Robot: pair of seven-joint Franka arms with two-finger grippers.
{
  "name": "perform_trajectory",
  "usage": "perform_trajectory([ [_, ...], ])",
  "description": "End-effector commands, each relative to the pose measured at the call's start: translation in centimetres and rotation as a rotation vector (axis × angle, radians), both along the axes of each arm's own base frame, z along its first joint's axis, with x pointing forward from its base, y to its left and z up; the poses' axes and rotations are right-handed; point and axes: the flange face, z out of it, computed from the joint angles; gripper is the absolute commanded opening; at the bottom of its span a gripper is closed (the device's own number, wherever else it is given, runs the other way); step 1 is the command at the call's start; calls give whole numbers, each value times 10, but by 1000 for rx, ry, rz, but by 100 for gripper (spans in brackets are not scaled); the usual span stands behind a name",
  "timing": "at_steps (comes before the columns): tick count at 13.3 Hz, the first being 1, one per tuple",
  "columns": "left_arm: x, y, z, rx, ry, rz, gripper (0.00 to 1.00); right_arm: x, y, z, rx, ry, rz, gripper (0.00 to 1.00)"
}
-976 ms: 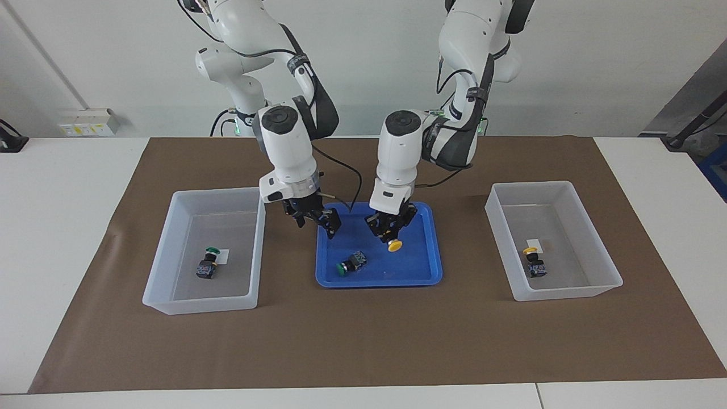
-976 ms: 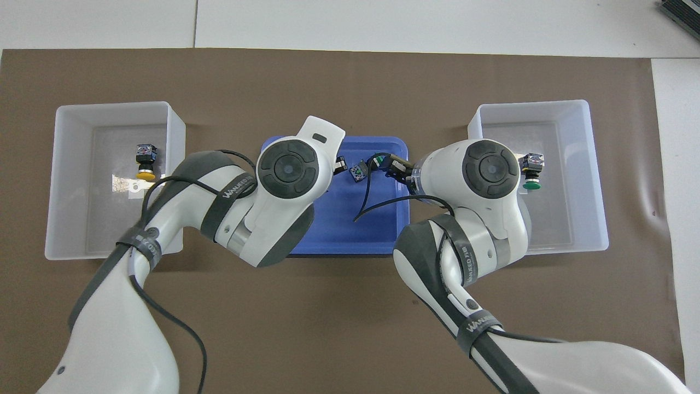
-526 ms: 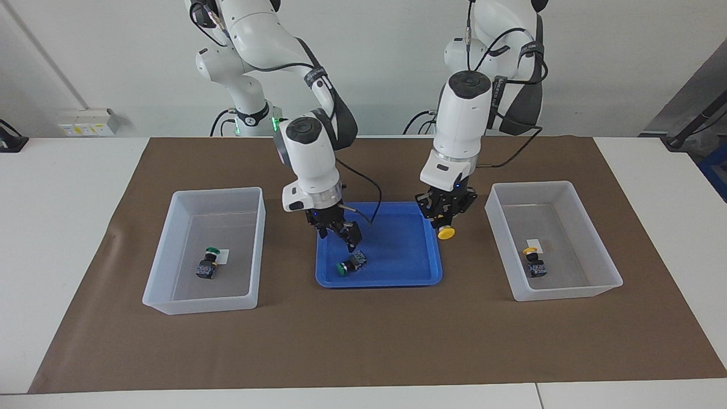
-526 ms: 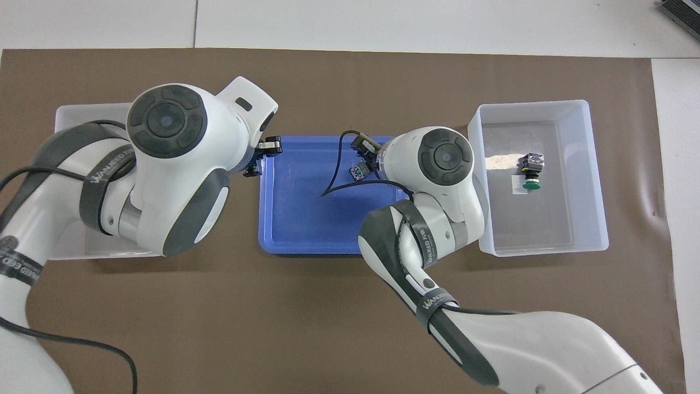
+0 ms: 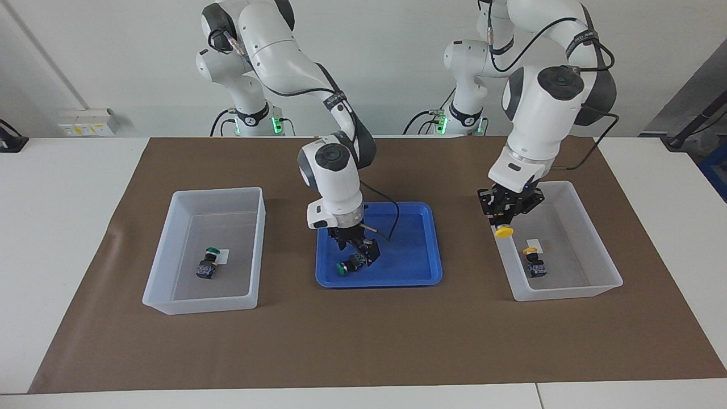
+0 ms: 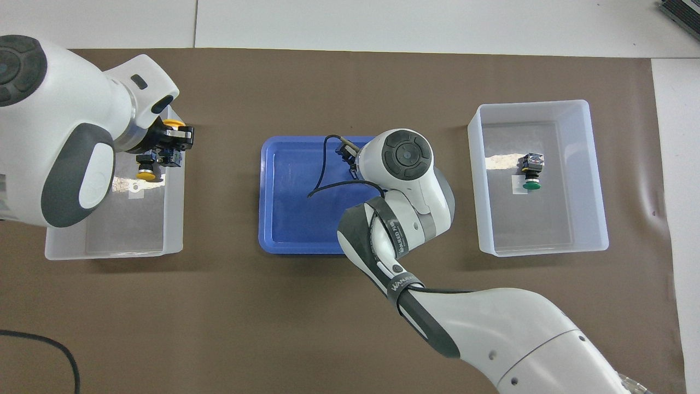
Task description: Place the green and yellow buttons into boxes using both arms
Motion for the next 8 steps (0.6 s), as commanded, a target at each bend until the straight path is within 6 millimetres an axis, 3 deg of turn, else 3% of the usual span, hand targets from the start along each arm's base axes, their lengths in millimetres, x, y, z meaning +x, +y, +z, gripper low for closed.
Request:
perform_trajectory([
  [1,-11,47,-11,-6,25,-37,0,-15,7,-22,-22,32,36,100],
  [2,-13,66,-18,-3,18,-47,0,-17,6,-24,-30,33,52,100],
  [3,-13,81,-27,0,14,-56,0,-17,6,-24,-34,30,74,69],
  [4,-12,98,-32,2,16,-51,0,-16,6,-23,-24,43,55,1],
  [6,-14,121,-52,9,-11,-81,0,-15,7,-18,-21,45,30,0],
  [8,-19,128,-67,9,-18,-76,0,-16,11,-15,-16,43,23,0],
])
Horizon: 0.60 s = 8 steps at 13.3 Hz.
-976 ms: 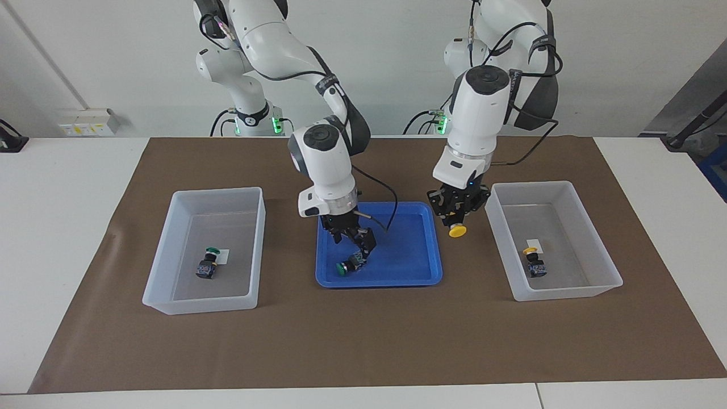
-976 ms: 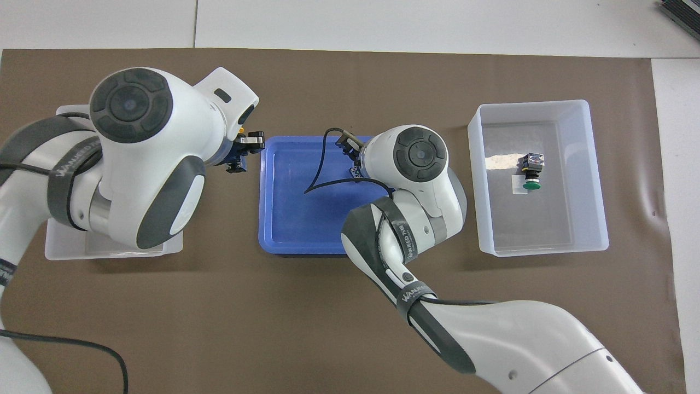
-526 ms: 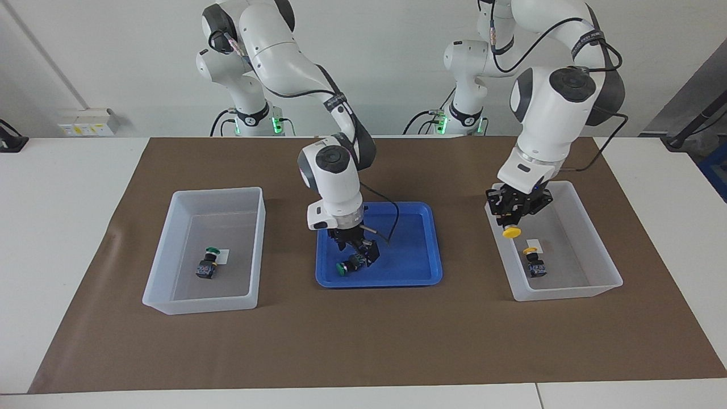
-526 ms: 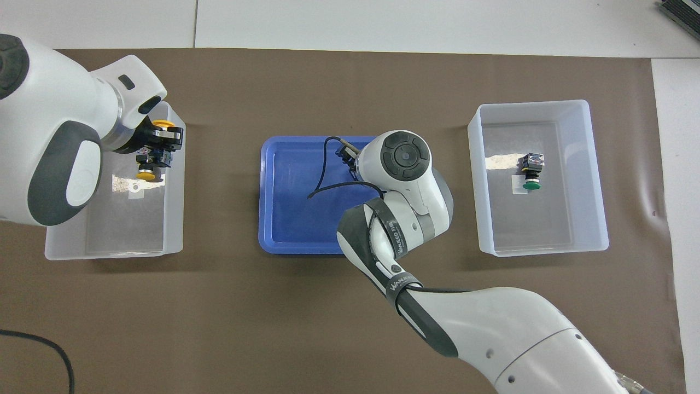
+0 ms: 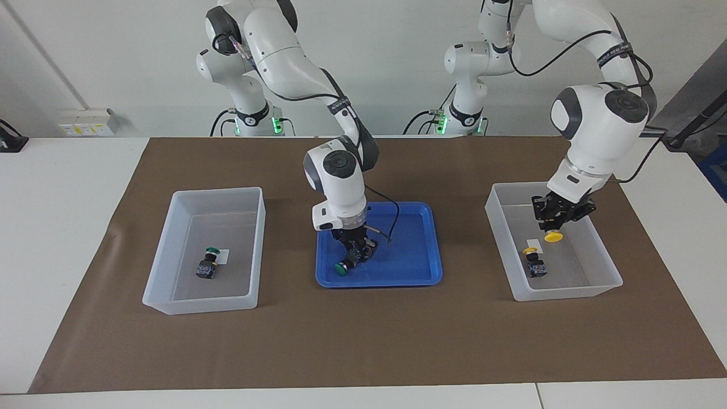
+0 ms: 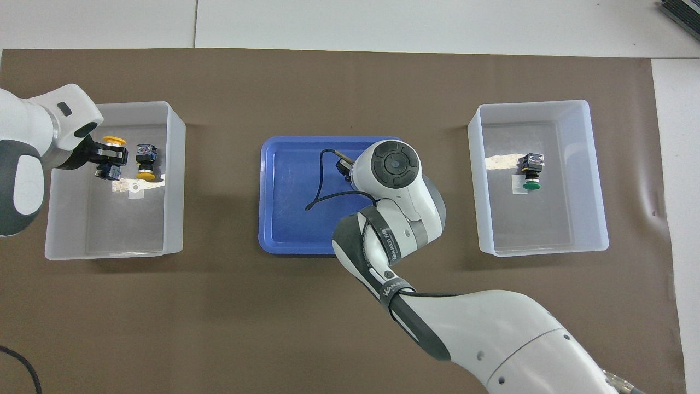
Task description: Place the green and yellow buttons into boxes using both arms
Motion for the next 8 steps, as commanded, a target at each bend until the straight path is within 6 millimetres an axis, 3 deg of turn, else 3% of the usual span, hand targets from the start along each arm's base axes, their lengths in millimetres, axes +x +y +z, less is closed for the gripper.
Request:
perform_trajectory([
  [1,-18,7,-13,-15,-30,-10,0,4,5,18,16,2,-30,0],
  [3,-17,26,-24,-8,-44,-29,0,11,6,50,0,20,-46,0],
  [5,-12,46,-40,-5,-39,-28,0,10,-6,98,13,-22,-43,0],
  [6,-10,55,-53,-5,-33,-24,0,9,-19,126,14,-29,-42,0],
  [8,-5,65,-76,-6,-41,-16,0,12,-71,169,-26,-8,38,0],
])
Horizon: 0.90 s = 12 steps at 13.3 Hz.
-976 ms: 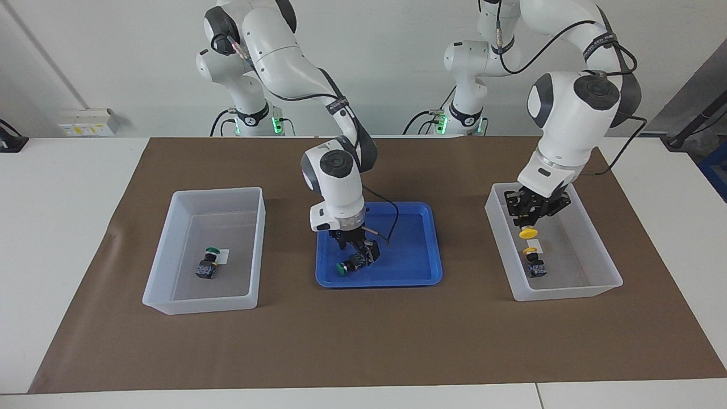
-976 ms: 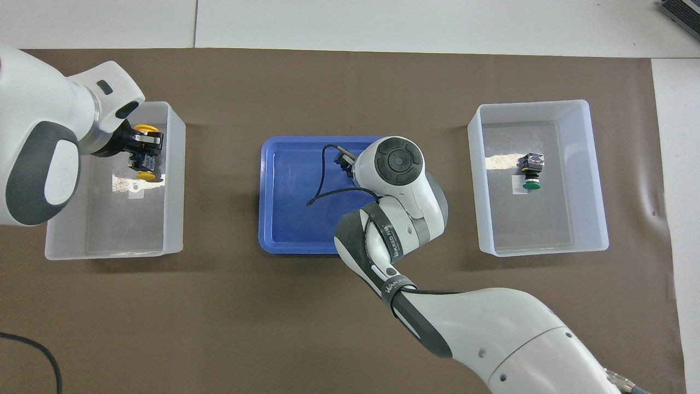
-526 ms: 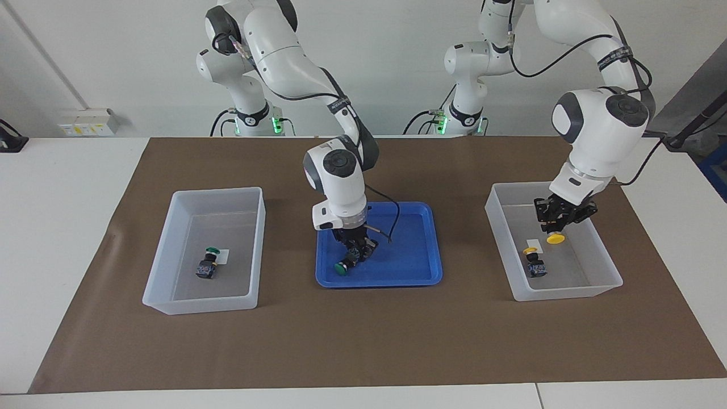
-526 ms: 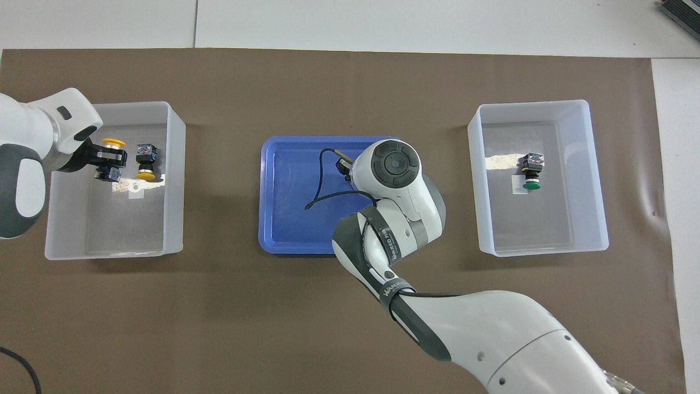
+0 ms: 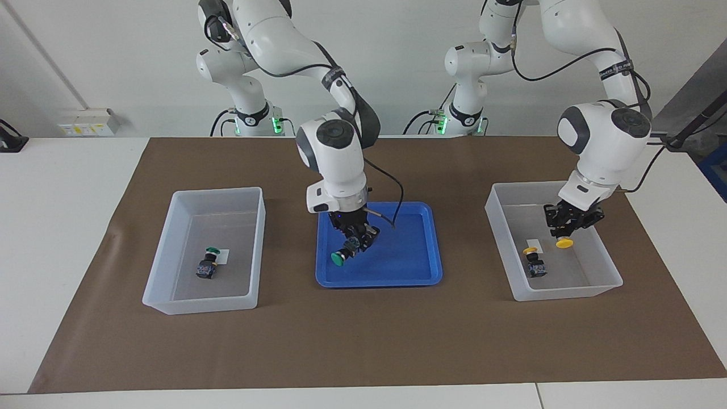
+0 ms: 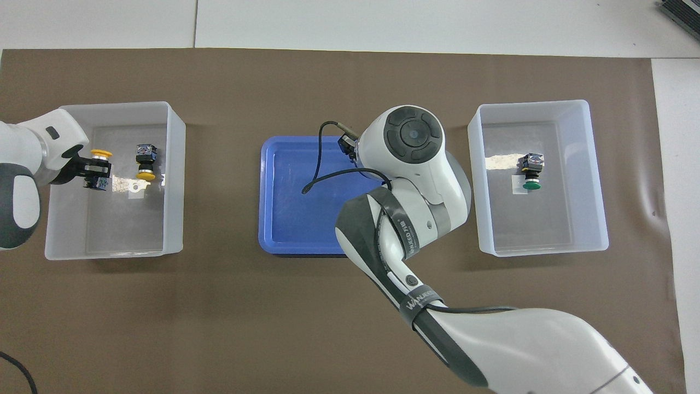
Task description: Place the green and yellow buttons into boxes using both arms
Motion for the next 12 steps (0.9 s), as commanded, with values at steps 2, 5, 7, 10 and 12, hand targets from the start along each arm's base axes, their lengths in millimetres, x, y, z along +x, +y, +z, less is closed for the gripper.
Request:
perform_trajectory([
  [2,10,6,-49,-27,-27,3,0,2,-102,49,-66,53,179,0],
  [5,10,6,-77,-32,-22,6,95,9,-164,39,-91,85,342,0],
  [7,12,8,-74,-30,-29,7,100,5,-211,28,-99,128,506,0],
  [10,13,7,-70,-33,-26,6,100,-17,-270,-1,-84,173,659,0],
  [12,14,5,-53,-35,-17,7,100,-28,-284,-15,-76,172,667,0],
])
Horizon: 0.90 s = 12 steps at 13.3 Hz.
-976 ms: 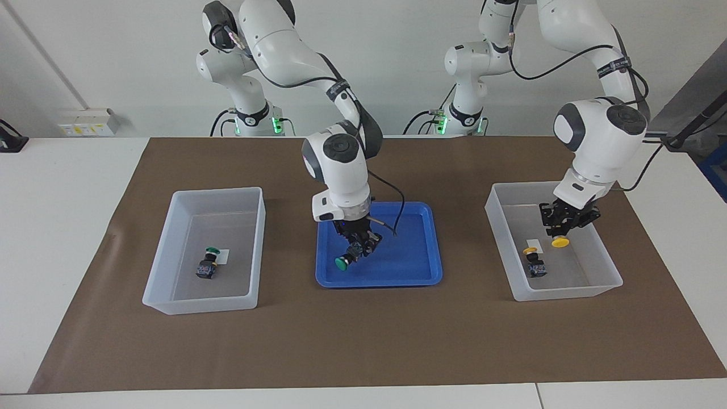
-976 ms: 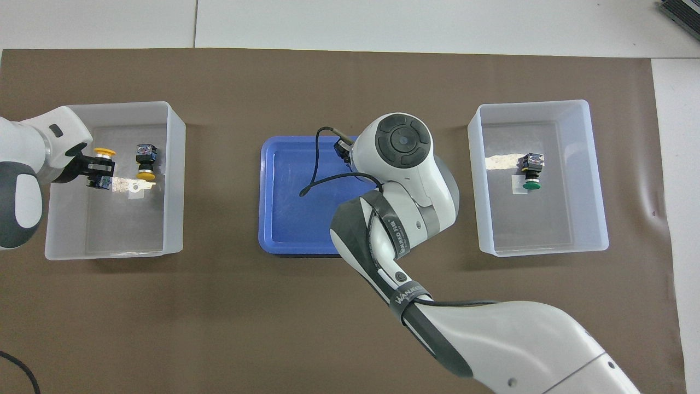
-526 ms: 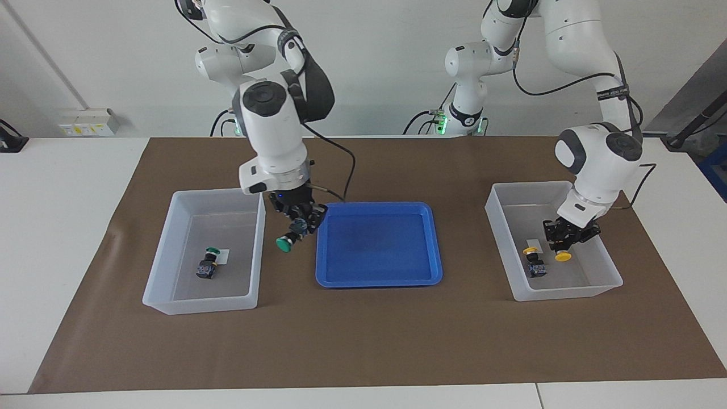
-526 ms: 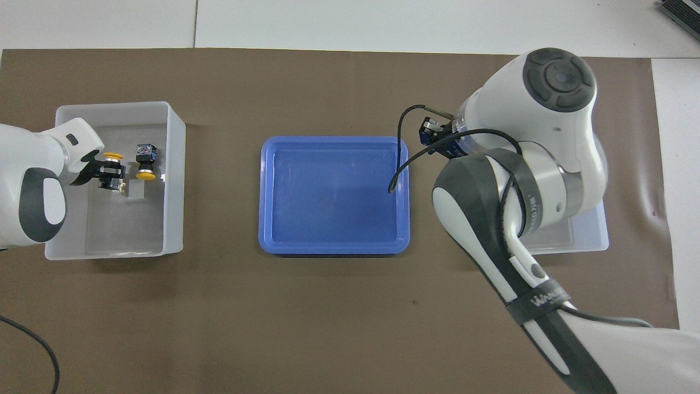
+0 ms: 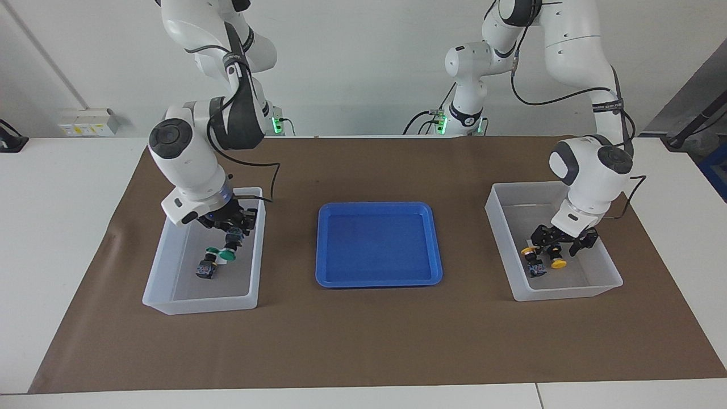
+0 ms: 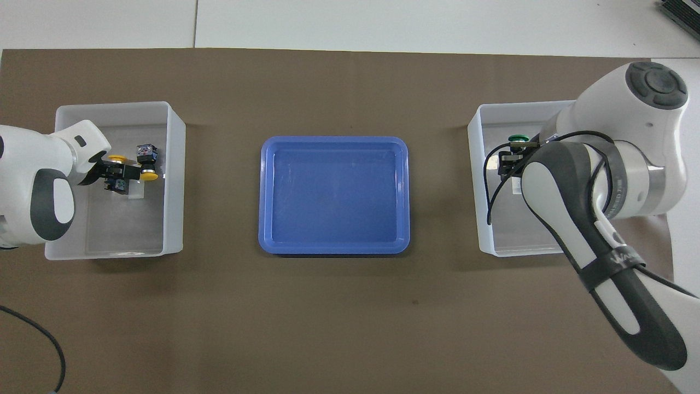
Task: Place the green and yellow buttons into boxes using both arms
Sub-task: 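Lower the green button into the bin with the right gripper and release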
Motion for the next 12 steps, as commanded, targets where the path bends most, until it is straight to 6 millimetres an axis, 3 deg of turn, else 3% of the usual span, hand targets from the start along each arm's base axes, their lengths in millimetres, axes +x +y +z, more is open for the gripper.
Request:
perform_trajectory([
  [1,1,-5,35,-20,14,-5,100,-30,-6,-12,15,-18,45,0],
  [4,3,-28,97,-53,37,-14,100,-55,-28,-54,25,-10,60,0],
  [7,-2,-60,146,-63,69,-8,100,-60,-31,-69,23,-25,56,0],
  [8,-4,-69,163,-67,91,10,100,-59,-31,-72,22,-31,52,6],
  [10,-10,-86,204,-67,109,12,100,-58,-29,-74,20,-48,49,43],
  [12,-34,-105,246,-67,97,15,100,-56,-24,-72,18,-55,45,100],
])
